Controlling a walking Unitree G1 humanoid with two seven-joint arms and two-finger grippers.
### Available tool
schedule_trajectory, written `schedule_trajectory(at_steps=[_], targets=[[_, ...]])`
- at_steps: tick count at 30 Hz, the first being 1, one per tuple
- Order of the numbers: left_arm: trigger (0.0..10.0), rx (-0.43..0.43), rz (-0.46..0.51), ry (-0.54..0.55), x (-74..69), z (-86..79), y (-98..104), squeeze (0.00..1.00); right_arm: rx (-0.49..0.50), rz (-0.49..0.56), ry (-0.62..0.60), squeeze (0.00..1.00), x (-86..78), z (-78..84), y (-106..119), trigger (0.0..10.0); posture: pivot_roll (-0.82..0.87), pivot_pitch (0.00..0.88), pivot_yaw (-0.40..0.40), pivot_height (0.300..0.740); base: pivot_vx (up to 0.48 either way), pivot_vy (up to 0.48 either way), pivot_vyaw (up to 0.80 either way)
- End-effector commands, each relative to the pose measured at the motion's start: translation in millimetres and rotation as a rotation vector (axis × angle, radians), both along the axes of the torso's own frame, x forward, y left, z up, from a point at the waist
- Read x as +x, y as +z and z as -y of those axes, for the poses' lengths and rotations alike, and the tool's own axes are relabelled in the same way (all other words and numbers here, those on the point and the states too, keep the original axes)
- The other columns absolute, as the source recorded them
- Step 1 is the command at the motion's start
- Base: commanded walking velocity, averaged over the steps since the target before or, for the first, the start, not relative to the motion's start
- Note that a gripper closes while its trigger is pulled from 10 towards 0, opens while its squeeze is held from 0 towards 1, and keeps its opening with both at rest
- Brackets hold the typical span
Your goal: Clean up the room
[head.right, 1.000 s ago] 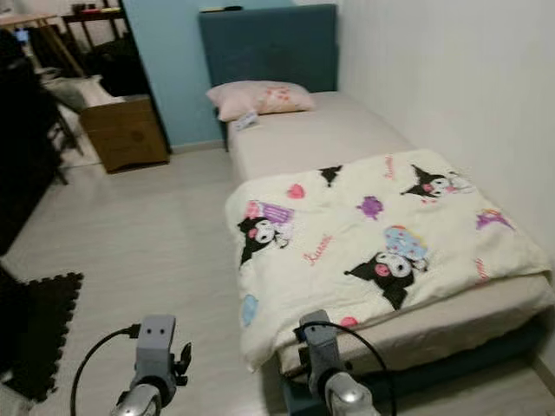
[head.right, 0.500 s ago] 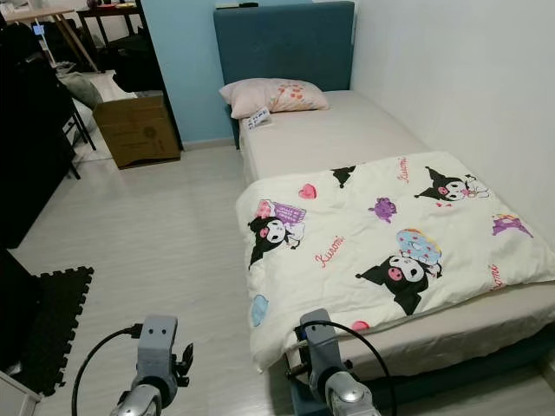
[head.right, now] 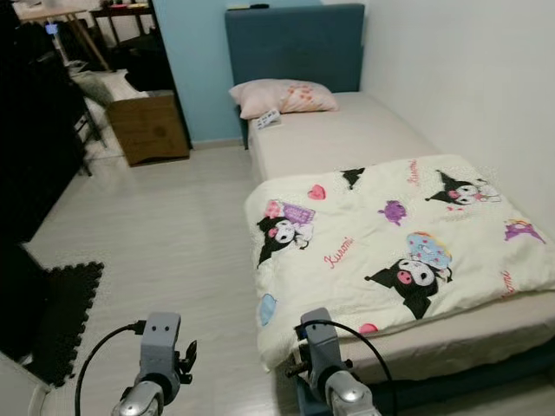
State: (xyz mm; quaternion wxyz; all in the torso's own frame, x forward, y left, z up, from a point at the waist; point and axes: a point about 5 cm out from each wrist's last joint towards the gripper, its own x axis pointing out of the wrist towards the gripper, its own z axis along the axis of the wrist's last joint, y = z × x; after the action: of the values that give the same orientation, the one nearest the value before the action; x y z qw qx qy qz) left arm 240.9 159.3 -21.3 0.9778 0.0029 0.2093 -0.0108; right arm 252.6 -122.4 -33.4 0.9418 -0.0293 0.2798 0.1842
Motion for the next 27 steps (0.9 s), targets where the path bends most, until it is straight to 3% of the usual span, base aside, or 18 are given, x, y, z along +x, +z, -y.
schedule_trajectory(at_steps=[1,16,27], targets=[[10.0,0.011,-0.005,-0.008,-0.5,-1.1,-0.5,0.0,0.021,0.021,-0.011,0.0,4.1,-3.8,4.0,10.0,-0.02,0.0,0.011,0.732,0.0,0.0,0.8],[10.0,0.018,-0.008,-0.023,0.2,-1.9,0.1,0.0,0.033,0.022,-0.03,0.0,4.3,-3.7,4.2,10.0,-0.02,0.0,0.022,0.732,0.0,0.0,0.8],[10.0,0.021,-0.014,-0.035,1.8,1.2,0.2,0.0,0.038,0.009,-0.081,0.0,4.7,1.4,3.2,10.0,-0.03,0.0,0.022,0.732,0.0,0.0,0.0]])
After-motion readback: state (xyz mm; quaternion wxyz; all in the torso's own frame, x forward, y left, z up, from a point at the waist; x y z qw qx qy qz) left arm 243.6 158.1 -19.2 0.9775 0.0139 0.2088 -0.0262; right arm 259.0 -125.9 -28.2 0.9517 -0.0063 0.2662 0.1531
